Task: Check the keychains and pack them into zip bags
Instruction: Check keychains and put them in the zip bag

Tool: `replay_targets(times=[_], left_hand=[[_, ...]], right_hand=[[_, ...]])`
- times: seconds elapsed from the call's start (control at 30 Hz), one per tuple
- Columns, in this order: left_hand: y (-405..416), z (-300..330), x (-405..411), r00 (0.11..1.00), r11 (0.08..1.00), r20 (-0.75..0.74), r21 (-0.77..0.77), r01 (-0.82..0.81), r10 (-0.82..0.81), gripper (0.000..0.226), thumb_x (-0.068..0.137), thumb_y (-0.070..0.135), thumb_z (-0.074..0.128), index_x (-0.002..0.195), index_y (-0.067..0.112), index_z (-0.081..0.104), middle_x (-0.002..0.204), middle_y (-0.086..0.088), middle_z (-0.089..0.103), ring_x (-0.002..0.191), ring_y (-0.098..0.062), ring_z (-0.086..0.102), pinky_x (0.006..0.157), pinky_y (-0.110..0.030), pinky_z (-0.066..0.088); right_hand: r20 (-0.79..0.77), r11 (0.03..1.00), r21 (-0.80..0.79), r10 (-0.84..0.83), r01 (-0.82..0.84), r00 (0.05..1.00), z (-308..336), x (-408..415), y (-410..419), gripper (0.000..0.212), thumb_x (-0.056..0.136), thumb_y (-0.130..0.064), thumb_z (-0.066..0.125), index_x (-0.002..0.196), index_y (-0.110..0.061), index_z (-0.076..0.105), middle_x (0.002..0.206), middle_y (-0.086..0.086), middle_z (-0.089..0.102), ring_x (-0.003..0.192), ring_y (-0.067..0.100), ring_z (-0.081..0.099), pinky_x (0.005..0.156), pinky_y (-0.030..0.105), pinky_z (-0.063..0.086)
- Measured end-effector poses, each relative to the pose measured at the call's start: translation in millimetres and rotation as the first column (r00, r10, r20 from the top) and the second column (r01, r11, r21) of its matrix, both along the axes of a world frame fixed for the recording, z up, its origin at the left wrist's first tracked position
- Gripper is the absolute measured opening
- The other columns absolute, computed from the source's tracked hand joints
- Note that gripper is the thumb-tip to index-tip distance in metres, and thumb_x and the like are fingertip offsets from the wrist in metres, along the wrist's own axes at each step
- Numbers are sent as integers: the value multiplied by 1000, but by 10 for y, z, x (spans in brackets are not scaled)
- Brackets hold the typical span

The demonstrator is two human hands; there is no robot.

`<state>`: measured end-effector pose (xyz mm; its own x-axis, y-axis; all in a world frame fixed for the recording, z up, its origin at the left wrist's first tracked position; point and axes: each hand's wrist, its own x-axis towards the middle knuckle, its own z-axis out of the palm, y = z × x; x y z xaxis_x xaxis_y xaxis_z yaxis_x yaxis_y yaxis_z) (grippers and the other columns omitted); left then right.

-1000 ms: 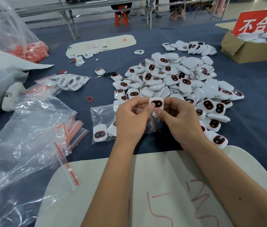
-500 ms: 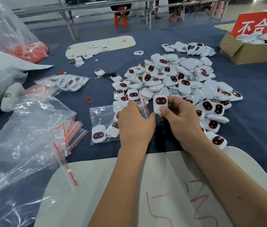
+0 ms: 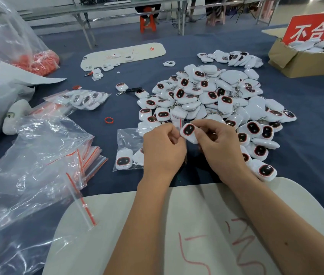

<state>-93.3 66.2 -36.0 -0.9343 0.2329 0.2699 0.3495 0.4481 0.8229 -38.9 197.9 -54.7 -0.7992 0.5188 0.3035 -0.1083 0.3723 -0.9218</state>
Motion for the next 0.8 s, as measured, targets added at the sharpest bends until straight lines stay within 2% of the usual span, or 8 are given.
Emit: replay_targets(times=[0.1, 0.2, 0.3, 0.37, 0.43, 0.6, 0.7, 0.8], left_hand=[[19, 18, 24, 993, 1000, -119, 8, 9, -8, 20, 81, 11, 69, 65, 17, 59, 57, 7, 59, 56, -11, 55, 53, -25, 47], [54, 33, 31, 980, 1000, -196, -8, 24, -25, 18, 81, 9, 68, 68, 15, 58, 59, 5, 59, 58, -16, 56, 58, -39, 51], [64, 51, 55, 965, 998, -258, 13, 57, -51, 15, 80, 8, 65, 68, 14, 58, 61, 4, 57, 60, -18, 55, 59, -43, 50], [56, 64, 59, 951, 996, -305, 41, 73, -57, 16, 80, 8, 65, 67, 14, 56, 61, 4, 55, 60, -18, 52, 59, -43, 48], [51, 73, 52, 940, 995, -336, 57, 80, -56, 19, 80, 6, 65, 67, 14, 54, 61, 4, 53, 61, -19, 50, 58, -42, 46], [11, 55, 31, 932, 990, -349, 52, 129, -103, 15, 81, 6, 65, 69, 13, 59, 62, 4, 56, 59, -18, 53, 58, -42, 48], [-3, 54, 28, 934, 984, -335, 83, 158, -122, 13, 80, 7, 66, 70, 14, 62, 61, 4, 58, 58, -17, 54, 56, -38, 49], [-6, 61, 26, 947, 966, -290, 170, 193, -138, 15, 80, 3, 67, 70, 14, 64, 63, 4, 60, 57, -18, 55, 54, -29, 49]], right_hand=[[17, 997, 61, -50, 48, 999, 5, 8, 0, 23, 95, -13, 66, 95, -30, 81, 83, -11, 77, 76, 8, 69, 70, 24, 54], [39, 997, 73, -2, -1, 999, 1, 9, -6, 15, 94, -15, 71, 97, -24, 83, 80, -10, 77, 76, 10, 71, 72, 28, 57], [25, 993, -104, 61, -58, 998, 26, 9, 4, 5, 94, -15, 77, 97, -19, 77, 69, -4, 71, 61, 13, 65, 60, 32, 54], [-42, 957, -273, 90, -98, 995, 49, 32, 23, 8, 95, -14, 75, 89, -13, 72, 61, 2, 67, 50, 15, 60, 46, 26, 48], [-89, 933, -332, 118, -141, 989, 61, 48, 34, 9, 97, -12, 73, 88, -12, 72, 61, 4, 67, 48, 14, 59, 44, 23, 45], [-69, 928, -238, 279, -287, 958, 57, 42, 5, 25, 98, 4, 64, 107, -14, 79, 86, 6, 79, 56, 10, 62, 50, 18, 45], [-39, 931, -163, 324, -326, 945, 52, 49, 14, 30, 98, 1, 66, 104, -25, 80, 82, 6, 79, 49, 15, 55, 48, 19, 44], [-11, 958, -130, 256, -255, 967, 34, 40, 8, 21, 96, -7, 72, 97, -27, 79, 77, 3, 78, 43, 16, 51, 43, 22, 42]])
